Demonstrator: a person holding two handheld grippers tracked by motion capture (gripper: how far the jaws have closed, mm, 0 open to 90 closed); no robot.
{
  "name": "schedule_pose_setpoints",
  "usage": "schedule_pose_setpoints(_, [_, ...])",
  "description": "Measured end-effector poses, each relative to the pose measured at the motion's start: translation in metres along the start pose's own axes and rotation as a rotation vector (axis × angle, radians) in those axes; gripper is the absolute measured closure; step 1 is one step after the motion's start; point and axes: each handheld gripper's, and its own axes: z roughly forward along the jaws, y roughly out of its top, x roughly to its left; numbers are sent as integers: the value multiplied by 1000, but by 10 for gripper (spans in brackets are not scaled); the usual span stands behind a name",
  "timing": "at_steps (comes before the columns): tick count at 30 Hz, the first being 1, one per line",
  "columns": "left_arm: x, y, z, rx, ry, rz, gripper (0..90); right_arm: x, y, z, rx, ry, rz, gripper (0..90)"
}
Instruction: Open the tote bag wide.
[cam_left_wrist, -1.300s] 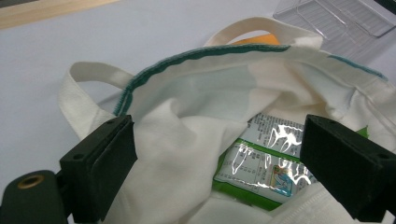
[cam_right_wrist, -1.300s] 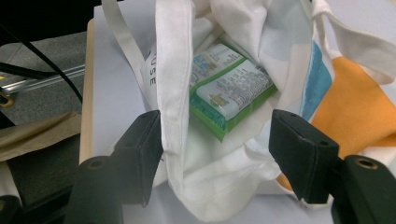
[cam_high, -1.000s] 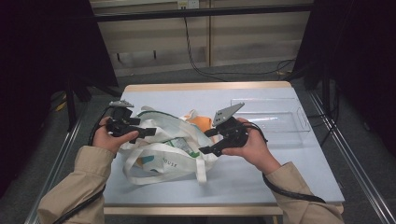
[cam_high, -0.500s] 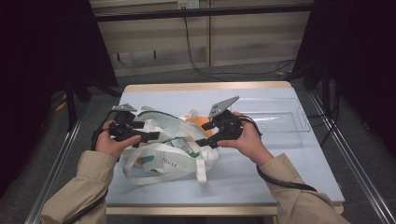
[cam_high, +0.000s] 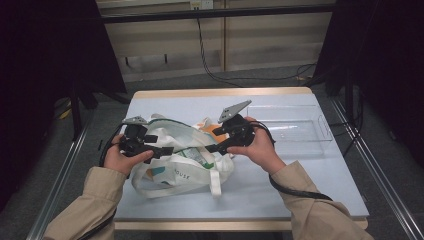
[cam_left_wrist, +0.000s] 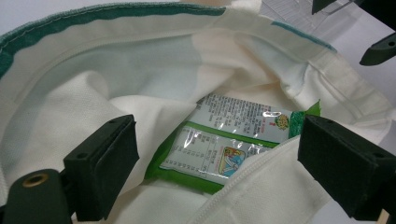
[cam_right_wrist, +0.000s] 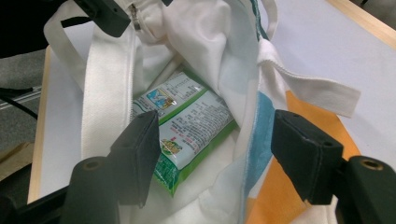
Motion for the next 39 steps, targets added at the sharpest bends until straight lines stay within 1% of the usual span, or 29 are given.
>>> schedule_pose_setpoints(5, [-3,-1,2,-5,-14,-5,118,-2,1,2,1,-8,10,324])
schedule_pose_setpoints(7, [-3,-1,1,6,-14,4,115,-1,2,3,4,-10,9,323])
schedule_pose_setpoints(10, [-6,-2,1,-10,-20,-3,107,-1,4,2,0,-14,11,324])
schedule_pose_setpoints(12, [-7,-2,0,-11,-25,-3,94,-1,4,2,-2,-18,12,324])
schedule_pose_setpoints(14, [-7,-2,1,4,-34,7,90,-2,4,4,1,-20,15,324])
schedule_pose_setpoints(15, [-8,-3,2,5,-35,4,88,-2,4,5,1,-26,20,324])
schedule_pose_setpoints(17, [-7,-3,2,16,-39,11,75,-3,5,6,2,-27,34,330])
schedule_pose_setpoints(20, [-8,-3,2,19,-51,16,43,-6,5,7,-4,-37,39,339])
schedule_pose_setpoints(23, [-9,-5,0,11,-70,20,37,-8,6,9,-4,-37,45,346])
schedule_pose_setpoints(25, [-10,-5,-1,21,-74,33,31,-8,6,10,0,-42,49,345])
schedule_pose_setpoints(26, [-11,-5,-1,17,-74,35,31,-8,7,10,-1,-43,47,345])
schedule_pose_setpoints(28, [-13,-5,0,20,-89,46,31,-8,7,9,-6,-49,50,346])
schedule_pose_setpoints(29, [-13,-4,1,23,-99,55,30,-9,7,8,-13,-53,55,346])
schedule_pose_setpoints(31, [-15,-3,1,38,-100,77,27,-10,6,6,-14,-59,61,346])
schedule_pose_setpoints(32, [-16,-3,2,34,-106,81,27,-11,6,5,-17,-64,67,346])
schedule_pose_setpoints(33, [-16,-3,2,32,-104,90,27,-12,5,5,-16,-67,71,346])
schedule_pose_setpoints(36, [-17,-4,2,38,-113,96,28,-13,5,6,-20,-65,78,348])
schedule_pose_setpoints(39, [-17,-7,2,49,-103,110,41,-13,3,10,-12,-74,76,352])
